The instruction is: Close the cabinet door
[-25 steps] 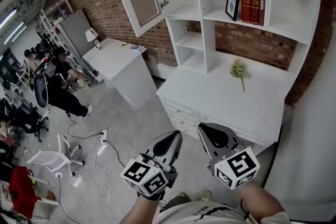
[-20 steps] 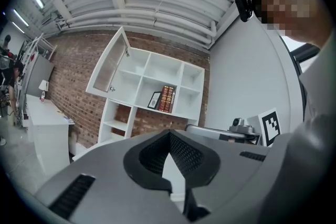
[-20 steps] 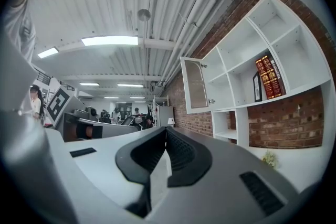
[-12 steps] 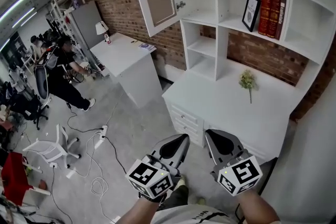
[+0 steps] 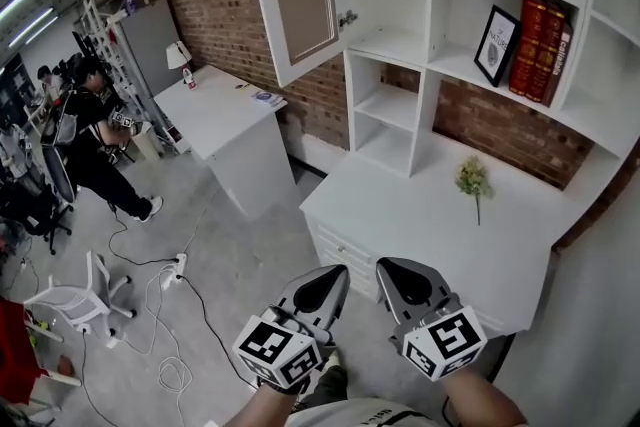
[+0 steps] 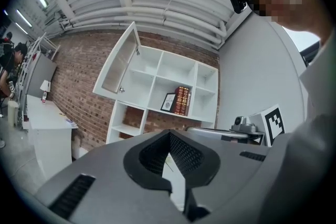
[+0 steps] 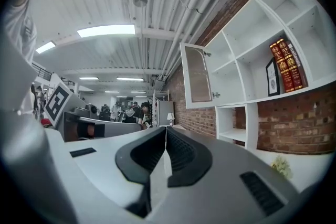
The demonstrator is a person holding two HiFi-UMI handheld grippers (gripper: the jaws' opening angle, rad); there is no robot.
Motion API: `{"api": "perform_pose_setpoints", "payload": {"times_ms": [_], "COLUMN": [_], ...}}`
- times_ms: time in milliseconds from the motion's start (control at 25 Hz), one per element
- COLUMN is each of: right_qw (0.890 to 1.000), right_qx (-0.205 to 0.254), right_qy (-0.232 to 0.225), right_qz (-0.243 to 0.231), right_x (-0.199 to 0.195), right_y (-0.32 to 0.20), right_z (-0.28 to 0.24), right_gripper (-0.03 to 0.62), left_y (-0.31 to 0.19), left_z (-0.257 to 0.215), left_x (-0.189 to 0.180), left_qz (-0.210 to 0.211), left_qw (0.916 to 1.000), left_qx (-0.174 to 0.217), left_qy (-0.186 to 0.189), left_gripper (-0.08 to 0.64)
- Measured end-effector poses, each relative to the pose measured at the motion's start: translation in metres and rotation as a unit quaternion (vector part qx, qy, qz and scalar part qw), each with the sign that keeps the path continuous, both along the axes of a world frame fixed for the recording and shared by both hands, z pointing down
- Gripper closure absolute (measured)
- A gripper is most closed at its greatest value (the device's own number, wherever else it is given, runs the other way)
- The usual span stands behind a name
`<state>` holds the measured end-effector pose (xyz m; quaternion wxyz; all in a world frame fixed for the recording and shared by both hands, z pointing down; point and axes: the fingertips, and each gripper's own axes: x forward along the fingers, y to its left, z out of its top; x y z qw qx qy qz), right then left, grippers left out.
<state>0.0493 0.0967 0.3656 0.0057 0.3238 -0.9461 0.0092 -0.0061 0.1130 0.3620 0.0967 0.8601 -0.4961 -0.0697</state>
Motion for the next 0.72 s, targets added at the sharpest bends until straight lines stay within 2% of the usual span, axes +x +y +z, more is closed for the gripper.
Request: {"api": "perform_pose_setpoints", "payload": {"times_ms": [400,720], "right_qw": [1.000,0.999], "right_qx": [0.005,0.017], "right_qy": [0.009,0.023], "right_qz": [0.017,0.027], "right_x": [-0.094,-0.157], "right_y": [-0.119,-0.189], "right_z": [-0.010,-0.015], "right_gripper": [0.575,0.575], "left_y": [-0.117,-0.182], "left_z": [-0.010,-0.002], "left_x": [-0.088,-0.150], "left_qz": [0.011,-0.002], "left_qw": [0.9995,0.9998], "left_qx": [0.012,0.005], "left_qy": [-0.025,-0.019], "left_gripper": [0.549,0.549]}}
